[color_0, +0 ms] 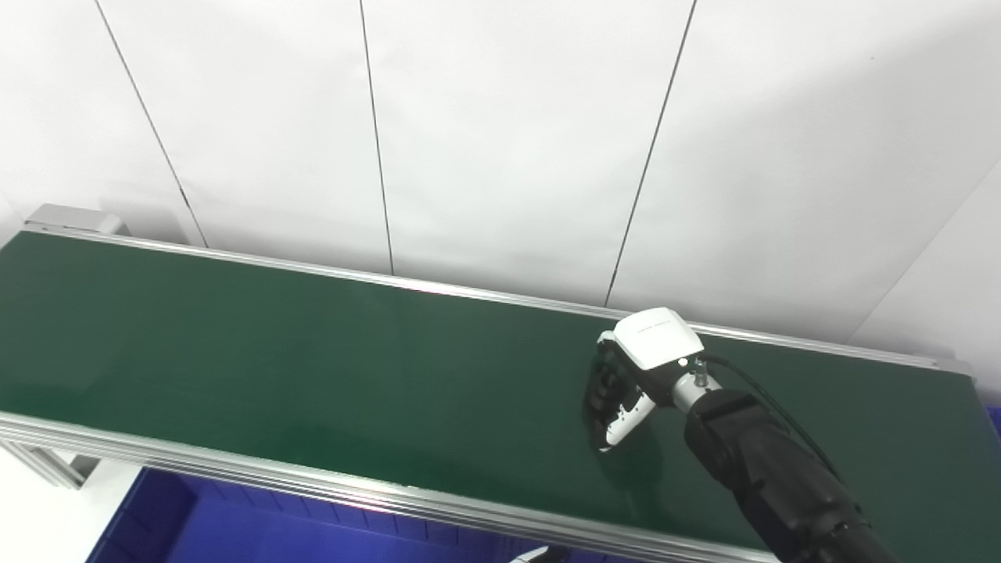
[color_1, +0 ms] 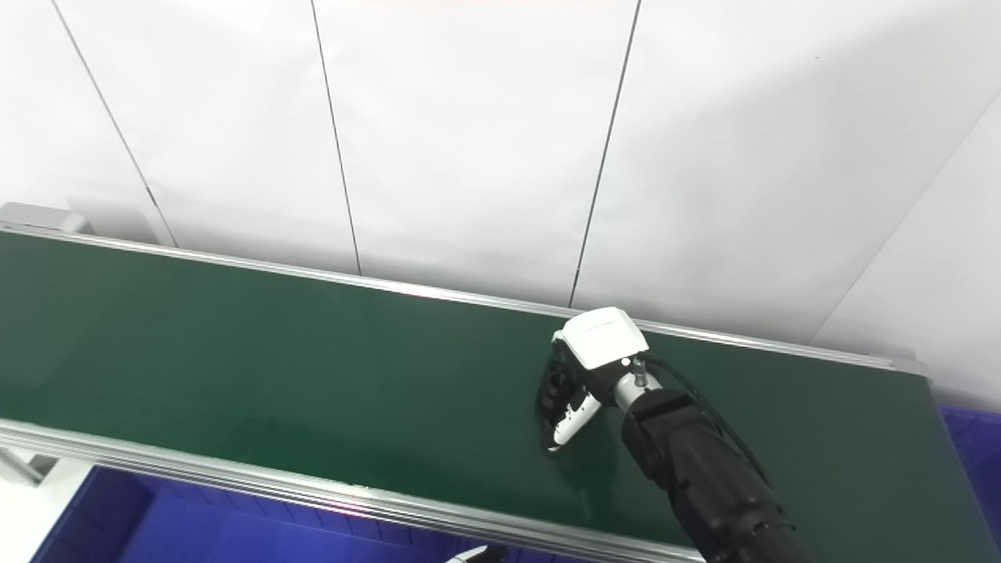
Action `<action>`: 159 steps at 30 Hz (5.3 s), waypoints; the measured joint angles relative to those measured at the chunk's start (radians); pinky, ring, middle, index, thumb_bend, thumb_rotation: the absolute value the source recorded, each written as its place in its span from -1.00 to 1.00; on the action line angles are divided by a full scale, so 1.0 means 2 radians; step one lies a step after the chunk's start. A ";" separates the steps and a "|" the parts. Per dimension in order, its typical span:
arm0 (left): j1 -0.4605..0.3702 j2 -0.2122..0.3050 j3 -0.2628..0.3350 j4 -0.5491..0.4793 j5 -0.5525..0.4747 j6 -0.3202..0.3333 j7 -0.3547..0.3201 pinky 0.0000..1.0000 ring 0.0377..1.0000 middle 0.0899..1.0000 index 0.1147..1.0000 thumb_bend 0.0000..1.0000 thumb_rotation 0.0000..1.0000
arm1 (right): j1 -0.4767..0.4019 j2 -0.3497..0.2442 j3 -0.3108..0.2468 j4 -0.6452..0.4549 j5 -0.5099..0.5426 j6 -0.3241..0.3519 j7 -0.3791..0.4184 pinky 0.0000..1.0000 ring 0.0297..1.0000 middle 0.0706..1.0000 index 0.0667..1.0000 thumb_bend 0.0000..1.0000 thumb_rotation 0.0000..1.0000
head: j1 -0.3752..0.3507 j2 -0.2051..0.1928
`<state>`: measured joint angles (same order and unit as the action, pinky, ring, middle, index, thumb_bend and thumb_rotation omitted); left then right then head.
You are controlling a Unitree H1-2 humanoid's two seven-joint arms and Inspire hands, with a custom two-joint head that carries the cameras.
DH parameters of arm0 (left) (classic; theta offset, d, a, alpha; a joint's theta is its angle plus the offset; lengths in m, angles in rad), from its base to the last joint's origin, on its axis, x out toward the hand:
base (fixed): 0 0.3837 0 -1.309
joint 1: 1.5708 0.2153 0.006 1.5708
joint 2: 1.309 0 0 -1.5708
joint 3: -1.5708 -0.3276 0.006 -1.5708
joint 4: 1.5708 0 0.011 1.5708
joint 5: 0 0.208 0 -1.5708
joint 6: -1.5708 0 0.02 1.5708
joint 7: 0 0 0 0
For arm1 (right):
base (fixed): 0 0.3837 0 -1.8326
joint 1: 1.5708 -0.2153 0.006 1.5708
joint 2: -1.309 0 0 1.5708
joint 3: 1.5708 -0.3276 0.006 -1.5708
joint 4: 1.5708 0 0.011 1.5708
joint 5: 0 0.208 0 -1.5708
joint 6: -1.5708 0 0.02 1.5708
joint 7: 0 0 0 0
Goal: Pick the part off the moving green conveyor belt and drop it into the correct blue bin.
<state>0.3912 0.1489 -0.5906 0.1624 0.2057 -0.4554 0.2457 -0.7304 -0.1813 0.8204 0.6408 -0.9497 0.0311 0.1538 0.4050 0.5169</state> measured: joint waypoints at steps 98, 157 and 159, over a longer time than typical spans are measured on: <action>0.068 0.039 0.087 -0.112 -0.050 0.000 -0.097 1.00 1.00 0.90 1.00 1.00 0.97 | 0.241 -0.111 -0.180 -0.584 0.112 0.121 0.330 -0.47 -0.30 -0.17 0.02 0.02 -1.00 | -0.266 0.127; 0.080 0.008 0.149 -0.177 -0.083 0.036 -0.186 1.00 0.95 0.84 0.96 1.00 0.85 | 0.461 -0.125 -0.212 -0.465 -0.014 -0.043 0.097 0.40 0.58 0.63 0.57 0.98 0.04 | -0.264 0.203; 0.080 0.007 0.149 -0.177 -0.082 0.036 -0.186 1.00 0.94 0.84 0.96 1.00 0.84 | 0.461 -0.126 -0.213 -0.466 -0.019 -0.043 0.105 0.59 0.69 0.73 0.66 1.00 0.14 | -0.264 0.203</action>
<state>0.5520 0.1626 -0.2927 -0.1919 0.0418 -0.3829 -0.1266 0.1920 -0.4336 0.3949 -0.2915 -0.9875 -0.0547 0.3632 -0.1227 0.9235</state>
